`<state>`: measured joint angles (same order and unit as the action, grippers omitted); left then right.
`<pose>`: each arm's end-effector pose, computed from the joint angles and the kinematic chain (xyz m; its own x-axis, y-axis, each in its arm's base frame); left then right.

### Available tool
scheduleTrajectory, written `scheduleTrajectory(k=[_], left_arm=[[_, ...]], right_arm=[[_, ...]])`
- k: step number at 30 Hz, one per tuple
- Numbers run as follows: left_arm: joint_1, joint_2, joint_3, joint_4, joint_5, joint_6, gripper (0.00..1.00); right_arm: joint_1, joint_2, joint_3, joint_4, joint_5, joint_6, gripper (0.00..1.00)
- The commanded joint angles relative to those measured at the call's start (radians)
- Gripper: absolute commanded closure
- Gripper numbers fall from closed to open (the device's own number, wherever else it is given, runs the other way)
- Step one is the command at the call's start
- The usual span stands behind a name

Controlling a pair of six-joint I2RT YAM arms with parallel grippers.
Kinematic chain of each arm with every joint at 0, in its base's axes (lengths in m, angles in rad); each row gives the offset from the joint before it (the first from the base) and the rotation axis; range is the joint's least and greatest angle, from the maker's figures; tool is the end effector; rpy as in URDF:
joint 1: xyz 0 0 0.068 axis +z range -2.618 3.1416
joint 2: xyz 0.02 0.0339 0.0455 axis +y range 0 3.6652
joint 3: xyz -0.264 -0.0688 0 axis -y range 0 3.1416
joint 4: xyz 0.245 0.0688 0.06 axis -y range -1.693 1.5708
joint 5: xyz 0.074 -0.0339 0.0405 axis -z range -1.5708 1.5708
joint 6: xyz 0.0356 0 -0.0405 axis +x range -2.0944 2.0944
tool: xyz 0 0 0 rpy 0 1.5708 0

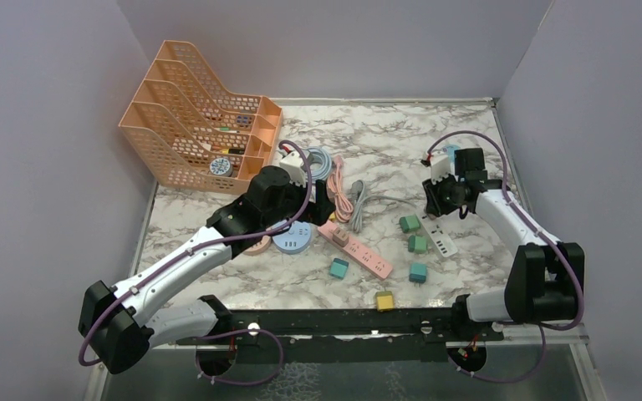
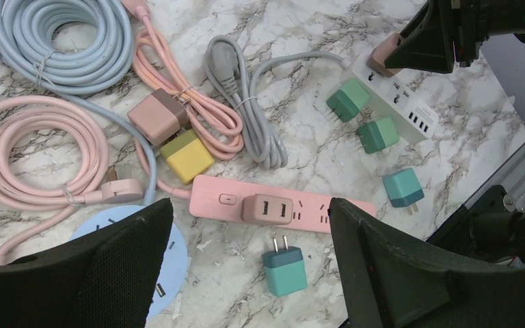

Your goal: Insert the plug

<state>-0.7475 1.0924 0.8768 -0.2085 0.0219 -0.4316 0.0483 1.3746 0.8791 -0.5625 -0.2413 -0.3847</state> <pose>0.1832 -0.1709 0.3090 -0.5646 -0.0470 -0.8241 0.5044 0.7707 -0.3894 0.2651 0.0213 0.2141 -0.7452 -0.4009 -0.5329 -0.4786 0.8780 0.0089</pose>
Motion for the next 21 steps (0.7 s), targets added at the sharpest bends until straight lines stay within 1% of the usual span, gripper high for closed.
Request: scheduleTrajectory(k=[1, 8, 16, 19, 21], left_arm=[[0.006, 0.0, 0.036, 0.032, 0.017, 0.017, 0.13], [0.007, -0.005, 0.038, 0.029, 0.017, 0.027, 0.13], [0.013, 0.0, 0.051, 0.017, 0.011, 0.046, 0.13], [0.014, 0.0, 0.051, 0.015, 0.01, 0.049, 0.13], [0.016, 0.003, 0.051, 0.016, 0.011, 0.051, 0.13]], right_arm=[[-0.002, 0.016, -0.016, 0.035, -0.04, -0.016, 0.99], [-0.002, 0.059, -0.01, -0.008, 0.008, -0.044, 0.99], [-0.004, 0.092, -0.039, -0.032, 0.007, -0.056, 0.99], [-0.004, 0.085, -0.035, -0.03, -0.003, -0.041, 0.94], [-0.004, 0.071, -0.02, -0.034, -0.023, -0.021, 0.86]])
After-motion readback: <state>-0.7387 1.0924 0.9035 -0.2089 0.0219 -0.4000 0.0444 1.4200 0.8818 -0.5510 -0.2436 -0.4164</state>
